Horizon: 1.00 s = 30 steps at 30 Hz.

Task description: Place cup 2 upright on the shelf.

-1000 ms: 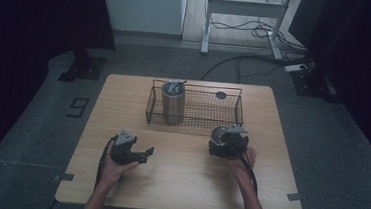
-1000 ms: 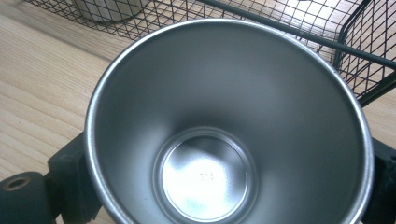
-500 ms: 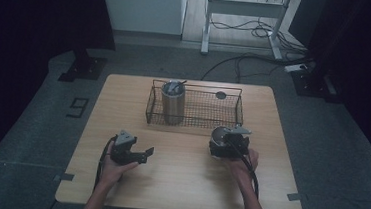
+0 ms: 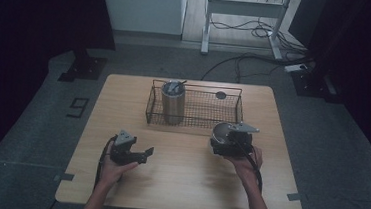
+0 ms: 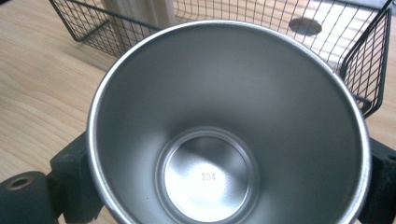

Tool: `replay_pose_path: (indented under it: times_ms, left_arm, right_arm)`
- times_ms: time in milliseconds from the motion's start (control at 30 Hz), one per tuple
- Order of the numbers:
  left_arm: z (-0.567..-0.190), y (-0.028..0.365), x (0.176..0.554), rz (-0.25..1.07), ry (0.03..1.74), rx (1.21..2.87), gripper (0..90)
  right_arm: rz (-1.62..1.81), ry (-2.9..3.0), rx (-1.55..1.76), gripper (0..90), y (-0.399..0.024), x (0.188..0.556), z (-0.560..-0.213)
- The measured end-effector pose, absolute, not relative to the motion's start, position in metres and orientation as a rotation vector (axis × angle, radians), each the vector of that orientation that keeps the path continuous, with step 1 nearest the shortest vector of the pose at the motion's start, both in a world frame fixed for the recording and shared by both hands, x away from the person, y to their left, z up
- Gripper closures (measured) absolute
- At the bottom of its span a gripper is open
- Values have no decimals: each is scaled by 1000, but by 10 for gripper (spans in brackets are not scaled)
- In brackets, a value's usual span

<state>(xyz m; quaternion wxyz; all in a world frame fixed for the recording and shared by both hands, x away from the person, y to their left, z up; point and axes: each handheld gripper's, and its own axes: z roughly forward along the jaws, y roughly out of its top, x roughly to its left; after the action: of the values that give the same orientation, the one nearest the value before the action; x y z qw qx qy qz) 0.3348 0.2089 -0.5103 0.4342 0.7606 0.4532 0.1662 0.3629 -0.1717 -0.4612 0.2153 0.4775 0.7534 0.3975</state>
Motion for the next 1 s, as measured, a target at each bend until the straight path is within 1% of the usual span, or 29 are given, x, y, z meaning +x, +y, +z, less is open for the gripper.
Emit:
replay_pose_path:
  times_ms: [567,1000]
  left_arm:
    - [-511,208,334,405,1133,1897,147]
    - [-511,209,333,380,1142,1894,148]
  right_arm:
    - [1129,2069,1280,72,-172,362,-428]
    - [1124,2070,1273,71,-169,368,-415]
